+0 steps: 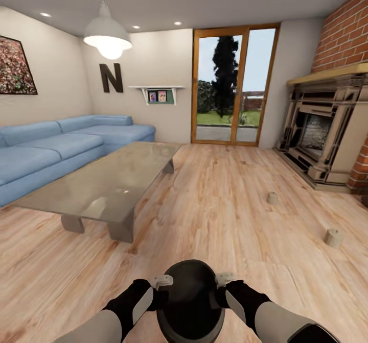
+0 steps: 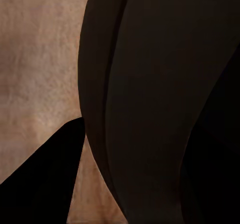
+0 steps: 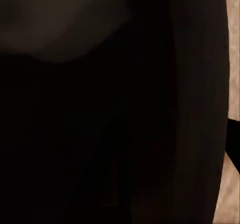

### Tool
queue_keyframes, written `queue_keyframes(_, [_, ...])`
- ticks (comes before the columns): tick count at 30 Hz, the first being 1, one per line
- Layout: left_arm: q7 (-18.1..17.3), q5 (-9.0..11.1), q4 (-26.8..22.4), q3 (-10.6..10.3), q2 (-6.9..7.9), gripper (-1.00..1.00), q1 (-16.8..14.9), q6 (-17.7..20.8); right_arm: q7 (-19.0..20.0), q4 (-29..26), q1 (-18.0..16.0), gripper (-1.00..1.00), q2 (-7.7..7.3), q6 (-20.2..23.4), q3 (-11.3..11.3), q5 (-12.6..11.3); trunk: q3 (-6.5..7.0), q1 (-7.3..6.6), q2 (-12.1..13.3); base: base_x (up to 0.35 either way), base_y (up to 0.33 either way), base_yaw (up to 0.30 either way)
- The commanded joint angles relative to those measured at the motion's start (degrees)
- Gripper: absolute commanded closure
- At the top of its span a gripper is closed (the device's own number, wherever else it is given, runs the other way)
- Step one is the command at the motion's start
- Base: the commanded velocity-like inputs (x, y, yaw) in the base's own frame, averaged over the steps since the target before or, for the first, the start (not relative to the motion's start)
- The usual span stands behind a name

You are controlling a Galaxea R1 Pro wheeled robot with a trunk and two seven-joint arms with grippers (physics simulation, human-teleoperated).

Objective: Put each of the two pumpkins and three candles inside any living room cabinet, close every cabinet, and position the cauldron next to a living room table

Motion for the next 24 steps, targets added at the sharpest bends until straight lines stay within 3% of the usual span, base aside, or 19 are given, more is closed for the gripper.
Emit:
queue_keyframes(1, [0.43, 0.12, -0.21, -0.3, 0.01, 1.0, -0.05, 0.23, -0.02, 0.0, -0.04, 1.0, -0.01, 0.25, 1.0, -0.74, -0.05, -0.04, -0.03, -0.154, 0.212, 0.281])
queue_keyframes(14, [0.43, 0.12, -0.2, -0.3, 0.01, 1.0, -0.05, 0.23, -0.01, 0.0, -0.04, 1.0, -0.03, 0.21, 0.97, -0.74, -0.05, -0.04, -0.03, -0.098, 0.263, 0.284])
queue_keyframes(24, [0.43, 0.12, -0.21, -0.3, 0.01, 1.0, -0.05, 0.23, -0.01, 0.0, -0.04, 1.0, -0.07, 0.16, 0.95, -0.74, -0.05, -0.04, -0.03, -0.01, 0.302, 0.255])
